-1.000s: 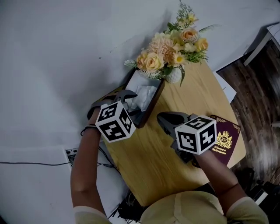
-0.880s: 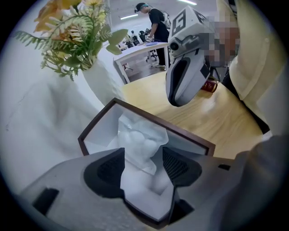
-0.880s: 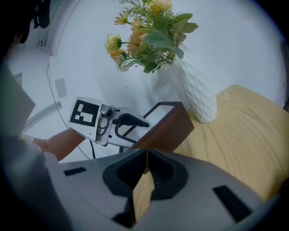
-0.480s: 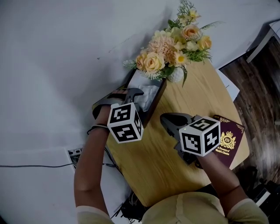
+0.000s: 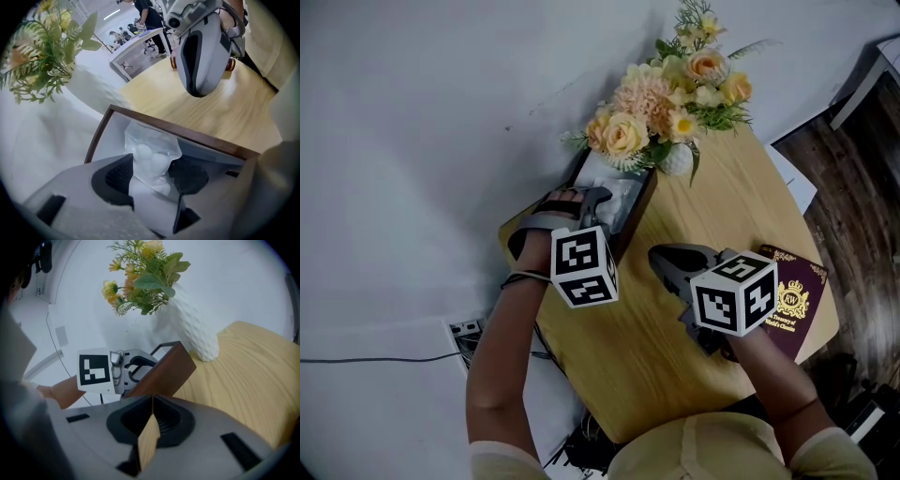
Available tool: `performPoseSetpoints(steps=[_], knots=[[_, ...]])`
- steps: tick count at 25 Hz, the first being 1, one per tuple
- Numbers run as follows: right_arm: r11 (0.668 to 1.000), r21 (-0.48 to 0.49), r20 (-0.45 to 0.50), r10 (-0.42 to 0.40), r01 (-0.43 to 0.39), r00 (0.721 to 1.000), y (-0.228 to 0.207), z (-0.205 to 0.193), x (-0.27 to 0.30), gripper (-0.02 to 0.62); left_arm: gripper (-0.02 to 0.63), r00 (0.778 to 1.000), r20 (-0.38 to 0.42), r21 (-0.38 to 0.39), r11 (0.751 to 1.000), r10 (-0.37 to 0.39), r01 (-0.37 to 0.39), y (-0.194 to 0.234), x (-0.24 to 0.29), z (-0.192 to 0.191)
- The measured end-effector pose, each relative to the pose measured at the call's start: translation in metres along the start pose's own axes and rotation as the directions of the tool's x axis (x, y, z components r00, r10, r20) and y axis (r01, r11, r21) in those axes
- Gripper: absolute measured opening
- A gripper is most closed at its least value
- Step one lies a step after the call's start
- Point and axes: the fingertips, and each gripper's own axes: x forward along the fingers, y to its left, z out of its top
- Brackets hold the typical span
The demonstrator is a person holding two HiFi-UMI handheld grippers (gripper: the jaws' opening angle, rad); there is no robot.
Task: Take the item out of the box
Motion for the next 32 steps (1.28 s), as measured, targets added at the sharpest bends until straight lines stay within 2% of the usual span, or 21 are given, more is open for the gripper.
performPoseSetpoints(steps=[8, 19, 32], knots=[[1.000, 0.002, 0.002, 0.002, -0.002, 1.000, 0.001, -0.003, -0.003, 0.031, 0.216, 0.999, 0.005, -0.020, 0.999, 0.042, -0.042, 0.007, -0.005, 0.001], [1.000, -0.012, 0.011, -0.001, 0.002, 1.000, 0.009, -0.007, -0.011, 0.031, 0.215, 0.995, 0.062, -0.105, 0.992, 0.080, -0.073, 0.014, -0.030, 0.006], [0.998, -0.053, 0.043, -0.023, 0.025, 0.999, 0.033, -0.006, -0.031, 0.031, 0.213, 0.984, 0.102, -0.142, 0.981, 0.147, -0.132, 0.017, -0.079, 0.009]])
